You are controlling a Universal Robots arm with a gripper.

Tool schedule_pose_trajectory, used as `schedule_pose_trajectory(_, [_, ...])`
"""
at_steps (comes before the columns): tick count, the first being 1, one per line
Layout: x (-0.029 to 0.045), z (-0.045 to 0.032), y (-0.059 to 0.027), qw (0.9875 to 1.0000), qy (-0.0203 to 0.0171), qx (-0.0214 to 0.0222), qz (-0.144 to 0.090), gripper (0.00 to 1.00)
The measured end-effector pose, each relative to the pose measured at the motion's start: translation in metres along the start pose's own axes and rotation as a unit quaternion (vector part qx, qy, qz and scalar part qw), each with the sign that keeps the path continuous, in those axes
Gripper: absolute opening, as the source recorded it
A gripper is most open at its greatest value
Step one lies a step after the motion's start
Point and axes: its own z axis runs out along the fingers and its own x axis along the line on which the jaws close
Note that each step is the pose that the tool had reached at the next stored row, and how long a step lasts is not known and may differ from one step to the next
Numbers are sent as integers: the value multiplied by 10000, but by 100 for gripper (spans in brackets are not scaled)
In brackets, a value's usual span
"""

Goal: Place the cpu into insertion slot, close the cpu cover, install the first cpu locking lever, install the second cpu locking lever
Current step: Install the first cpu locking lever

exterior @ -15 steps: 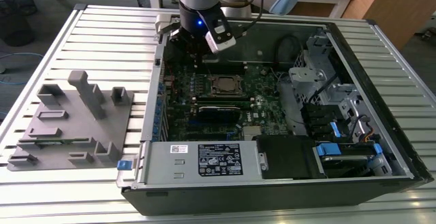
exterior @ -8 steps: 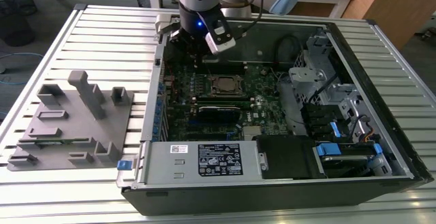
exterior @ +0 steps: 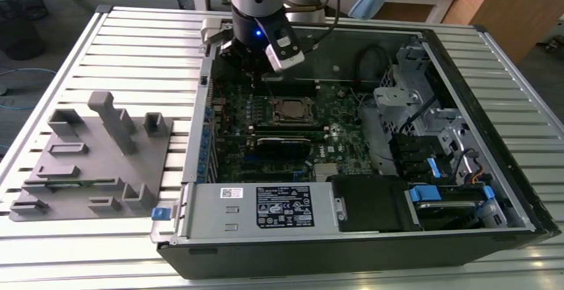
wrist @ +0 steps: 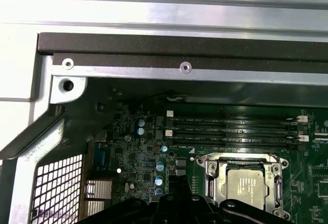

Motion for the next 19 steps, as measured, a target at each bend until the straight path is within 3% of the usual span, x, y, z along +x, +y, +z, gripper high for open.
schedule_pose_trajectory(3, [0,2,0,10000,-7,-92,1,11])
schedule_pose_trajectory(5, [0,2,0,9999,-9,-129,1,11])
schedule_pose_trajectory(19, [-1,37,43,9998,-12,-222,2,11])
